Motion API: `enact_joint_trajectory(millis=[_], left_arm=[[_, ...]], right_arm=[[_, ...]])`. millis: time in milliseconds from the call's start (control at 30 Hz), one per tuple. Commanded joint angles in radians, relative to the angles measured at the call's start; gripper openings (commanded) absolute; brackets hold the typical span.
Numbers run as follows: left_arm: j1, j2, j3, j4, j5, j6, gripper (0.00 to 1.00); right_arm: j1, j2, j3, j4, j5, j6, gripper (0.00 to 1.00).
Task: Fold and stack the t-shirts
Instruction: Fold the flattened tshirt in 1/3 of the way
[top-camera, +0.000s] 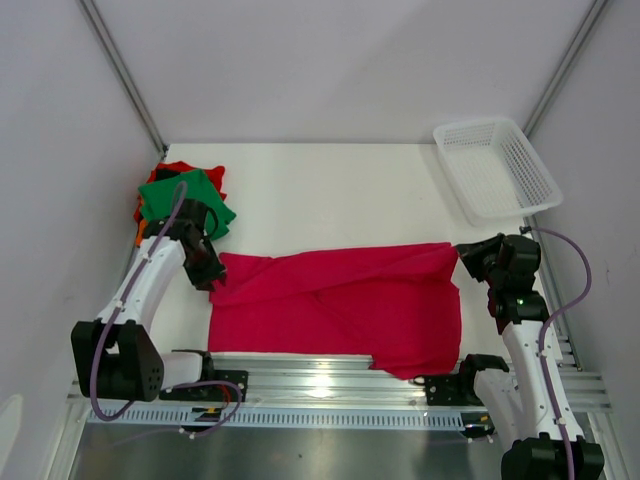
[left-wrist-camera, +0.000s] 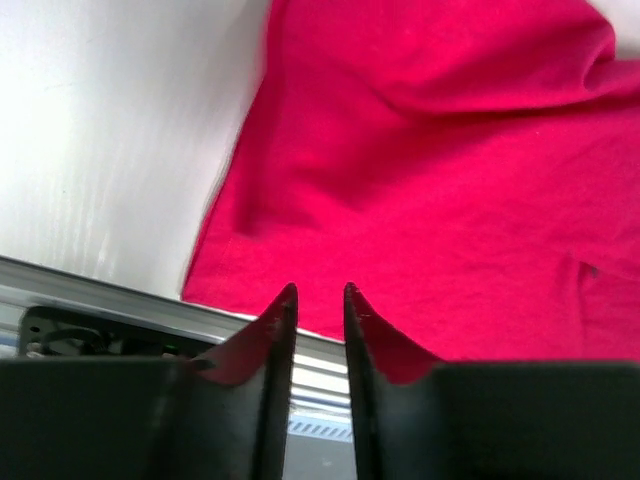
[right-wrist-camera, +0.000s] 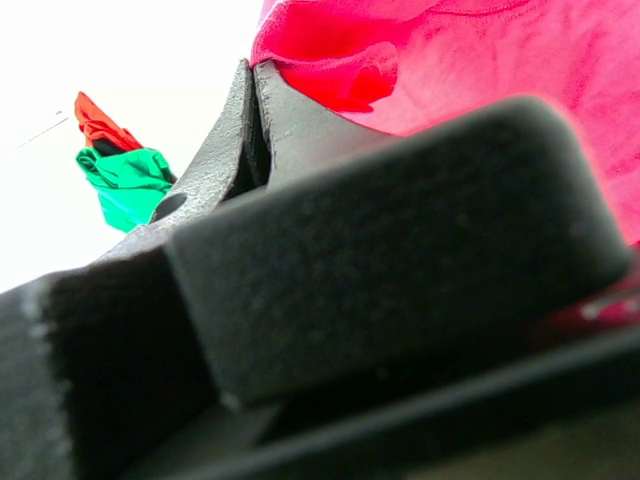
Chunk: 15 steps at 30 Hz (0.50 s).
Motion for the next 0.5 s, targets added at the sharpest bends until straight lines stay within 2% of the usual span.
enact_joint_trajectory(millis=[0, 33, 100, 133, 467], left_arm=[[-0.004, 0.008, 0.020, -0.008, 0.047, -0.005, 0.40], [-0.004, 0.010, 0.023, -0.008, 0.047, -0.006, 0.48], [-0.004, 0.010, 0.024, -0.011, 0.047, -0.005, 0.57], [-0.004, 0.011, 0.027, -0.013, 0.047, -0.005, 0.59], [-0.006, 0.030, 0.023, 0.001, 0.078, -0.006, 0.58]], right_arm=[[0.004, -0.006, 0.021, 0.026, 0.020, -0.012, 0.00], [0.004, -0.006, 0.019, 0.026, 0.020, -0.012, 0.00], [0.004, -0.006, 0.018, 0.026, 0.022, -0.010, 0.00], [0.004, -0.006, 0.018, 0.024, 0.020, -0.012, 0.00], [0.004, -0.006, 0.016, 0.023, 0.025, -0.015, 0.00]])
